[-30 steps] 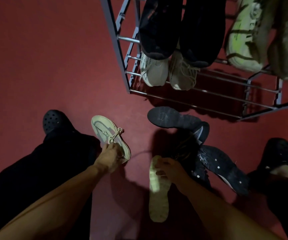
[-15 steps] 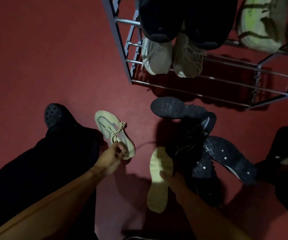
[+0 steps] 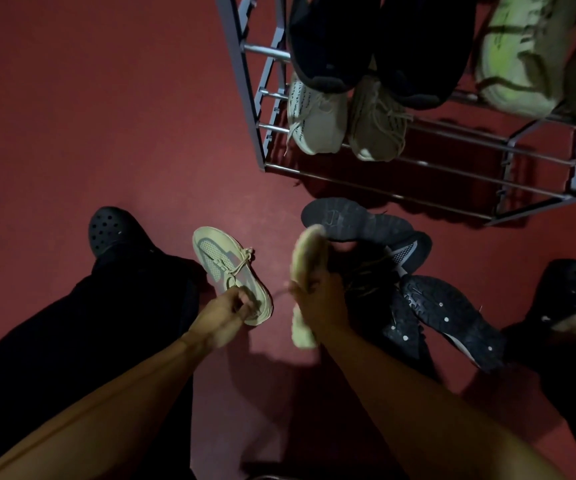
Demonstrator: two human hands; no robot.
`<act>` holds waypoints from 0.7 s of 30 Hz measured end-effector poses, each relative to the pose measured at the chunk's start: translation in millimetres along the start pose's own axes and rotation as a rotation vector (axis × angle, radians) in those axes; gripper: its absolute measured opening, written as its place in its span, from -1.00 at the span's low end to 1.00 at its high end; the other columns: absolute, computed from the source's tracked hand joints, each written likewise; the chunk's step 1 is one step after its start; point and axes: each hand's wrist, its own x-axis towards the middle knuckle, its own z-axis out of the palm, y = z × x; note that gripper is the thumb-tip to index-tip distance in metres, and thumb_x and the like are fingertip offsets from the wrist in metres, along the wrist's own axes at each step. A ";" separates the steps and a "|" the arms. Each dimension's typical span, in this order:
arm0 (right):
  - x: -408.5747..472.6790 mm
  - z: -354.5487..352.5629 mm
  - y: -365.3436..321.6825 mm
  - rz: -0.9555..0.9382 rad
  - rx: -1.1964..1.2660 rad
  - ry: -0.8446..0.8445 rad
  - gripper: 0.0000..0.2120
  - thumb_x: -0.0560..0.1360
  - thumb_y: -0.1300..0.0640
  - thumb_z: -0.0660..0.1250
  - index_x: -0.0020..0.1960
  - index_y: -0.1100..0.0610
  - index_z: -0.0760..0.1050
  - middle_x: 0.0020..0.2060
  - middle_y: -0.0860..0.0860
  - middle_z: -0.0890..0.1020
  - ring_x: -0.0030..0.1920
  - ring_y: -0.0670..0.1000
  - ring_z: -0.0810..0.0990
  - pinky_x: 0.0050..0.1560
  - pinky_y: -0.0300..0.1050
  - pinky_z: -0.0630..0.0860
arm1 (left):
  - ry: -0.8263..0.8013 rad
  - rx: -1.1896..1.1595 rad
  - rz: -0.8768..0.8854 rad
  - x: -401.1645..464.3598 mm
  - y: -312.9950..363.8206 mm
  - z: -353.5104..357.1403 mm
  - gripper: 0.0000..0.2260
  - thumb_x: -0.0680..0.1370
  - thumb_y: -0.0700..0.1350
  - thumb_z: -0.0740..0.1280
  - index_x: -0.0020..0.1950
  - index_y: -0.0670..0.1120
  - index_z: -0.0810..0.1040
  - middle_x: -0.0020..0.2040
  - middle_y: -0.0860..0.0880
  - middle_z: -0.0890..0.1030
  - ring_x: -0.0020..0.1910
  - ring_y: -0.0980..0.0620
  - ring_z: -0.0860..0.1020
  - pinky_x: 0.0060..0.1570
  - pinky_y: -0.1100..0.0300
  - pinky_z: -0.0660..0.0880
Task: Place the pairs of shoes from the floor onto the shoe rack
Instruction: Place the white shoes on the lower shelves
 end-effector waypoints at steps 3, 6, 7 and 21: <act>1.2 -0.5 -8.9 -0.056 0.004 -0.192 -0.70 0.53 -0.01 0.38 0.02 0.24 0.57 0.00 0.17 0.57 0.01 0.16 0.57 -0.02 -0.07 0.45 | 0.029 0.111 -0.044 -8.6 11.0 -5.6 -0.85 0.55 0.06 0.40 -0.11 0.04 0.50 -0.19 0.12 0.66 -0.18 0.16 0.62 -0.13 0.23 0.50; -15.1 2.4 4.9 0.030 0.115 -0.191 -0.75 0.56 0.01 0.33 -0.01 0.21 0.58 -0.04 0.12 0.64 -0.03 0.11 0.62 -0.11 -0.13 0.47 | 0.088 0.112 -0.020 -14.4 13.1 -13.3 -0.80 0.52 0.09 0.44 -0.05 0.02 0.50 -0.20 0.10 0.68 -0.25 0.27 0.62 -0.20 0.27 0.49; -20.5 3.1 11.4 0.078 0.157 -0.200 -0.78 0.55 0.01 0.34 0.01 0.18 0.58 -0.03 0.10 0.66 -0.03 0.08 0.64 -0.10 -0.15 0.48 | 0.110 0.101 0.009 -17.0 15.8 -16.0 -0.81 0.53 0.07 0.43 -0.03 0.02 0.50 -0.21 0.10 0.68 -0.27 0.29 0.62 -0.22 0.30 0.48; -25.5 -43.9 -82.0 -0.444 0.127 -0.523 -0.25 0.30 -0.09 0.57 0.40 -0.10 0.32 0.16 -0.18 0.58 0.16 -0.21 0.56 0.21 -0.25 0.48 | 0.195 0.049 0.400 -57.3 95.7 -69.7 -0.87 0.69 -0.08 0.08 0.04 0.13 0.37 -0.30 0.07 0.60 -0.33 0.03 0.57 -0.18 -0.10 0.52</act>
